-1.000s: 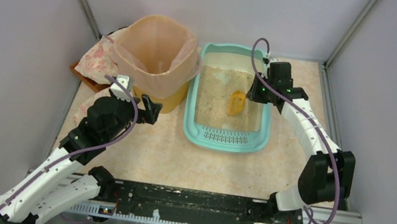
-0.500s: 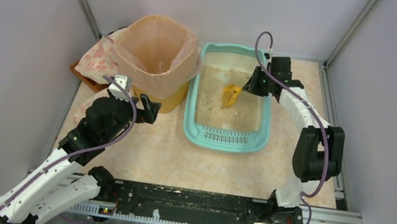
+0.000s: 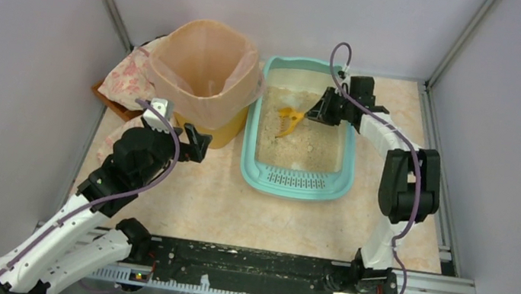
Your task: Clean the litter box
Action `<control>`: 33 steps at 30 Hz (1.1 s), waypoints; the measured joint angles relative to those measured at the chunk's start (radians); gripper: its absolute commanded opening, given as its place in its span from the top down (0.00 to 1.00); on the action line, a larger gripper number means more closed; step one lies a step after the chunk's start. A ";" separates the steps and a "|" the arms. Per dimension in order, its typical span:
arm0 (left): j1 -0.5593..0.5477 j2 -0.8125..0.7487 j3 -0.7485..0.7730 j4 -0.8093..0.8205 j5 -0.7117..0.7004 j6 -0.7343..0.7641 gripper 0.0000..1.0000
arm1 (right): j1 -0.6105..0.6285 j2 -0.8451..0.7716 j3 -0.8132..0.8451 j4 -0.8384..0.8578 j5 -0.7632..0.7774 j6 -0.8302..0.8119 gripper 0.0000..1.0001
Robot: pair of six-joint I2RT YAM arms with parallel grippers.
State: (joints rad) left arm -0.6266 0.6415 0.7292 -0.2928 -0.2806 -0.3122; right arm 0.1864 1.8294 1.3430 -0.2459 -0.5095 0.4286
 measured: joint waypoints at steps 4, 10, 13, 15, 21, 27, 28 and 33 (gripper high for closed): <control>0.000 0.006 0.000 0.000 0.000 0.000 0.01 | 0.000 0.019 -0.033 0.047 -0.058 0.029 1.00; 0.000 0.008 0.000 0.000 0.000 0.000 0.01 | 0.000 0.031 -0.070 0.100 -0.124 0.063 1.00; 0.000 0.008 0.000 0.000 0.000 0.000 0.01 | 0.000 0.031 -0.080 0.111 -0.138 0.074 1.00; 0.000 0.008 0.000 0.000 0.000 0.000 0.01 | 0.000 0.031 -0.081 0.113 -0.144 0.077 1.00; 0.000 0.005 0.000 0.000 0.001 0.000 0.01 | -0.010 0.027 -0.095 0.132 -0.168 0.099 1.00; 0.000 -0.003 0.000 0.000 0.001 -0.001 0.01 | -0.042 -0.013 -0.141 0.142 -0.212 0.130 1.00; 0.000 -0.004 0.000 0.000 0.001 0.000 0.01 | -0.047 -0.023 -0.145 0.141 -0.216 0.133 1.00; 0.000 -0.005 0.000 0.000 0.008 -0.001 0.01 | -0.070 -0.057 -0.169 0.146 -0.238 0.143 1.00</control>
State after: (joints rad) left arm -0.6266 0.6365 0.7292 -0.2928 -0.2729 -0.3130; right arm 0.1162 1.7721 1.1740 -0.0998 -0.7479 0.5720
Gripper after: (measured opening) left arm 0.987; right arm 0.207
